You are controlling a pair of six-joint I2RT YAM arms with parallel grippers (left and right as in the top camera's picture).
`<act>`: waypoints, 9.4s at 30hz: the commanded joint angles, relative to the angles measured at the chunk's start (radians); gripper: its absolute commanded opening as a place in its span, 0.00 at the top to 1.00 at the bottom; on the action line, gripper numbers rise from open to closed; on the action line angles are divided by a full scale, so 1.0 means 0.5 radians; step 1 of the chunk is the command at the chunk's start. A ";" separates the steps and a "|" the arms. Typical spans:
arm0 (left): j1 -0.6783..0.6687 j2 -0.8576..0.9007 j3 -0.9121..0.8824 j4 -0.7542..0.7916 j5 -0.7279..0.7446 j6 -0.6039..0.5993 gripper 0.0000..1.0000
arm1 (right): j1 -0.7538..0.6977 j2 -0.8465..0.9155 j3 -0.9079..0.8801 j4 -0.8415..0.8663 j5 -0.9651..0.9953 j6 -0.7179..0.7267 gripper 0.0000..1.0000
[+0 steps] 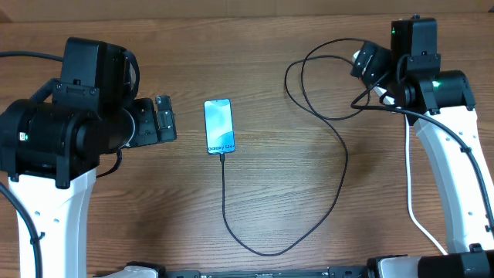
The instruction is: Plug charger to phone and switch on socket
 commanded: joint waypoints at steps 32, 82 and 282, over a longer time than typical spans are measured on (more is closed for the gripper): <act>0.000 0.003 -0.011 0.002 -0.032 -0.042 0.01 | -0.867 0.972 1.216 -0.420 -0.888 -0.500 0.00; 0.000 0.004 -0.011 0.002 -0.031 -0.042 0.01 | -0.859 1.630 1.074 -0.188 -0.664 -0.004 0.00; 0.000 0.004 -0.011 0.002 -0.032 -0.043 0.01 | -0.038 -2.641 -2.478 1.143 -0.874 -0.346 0.00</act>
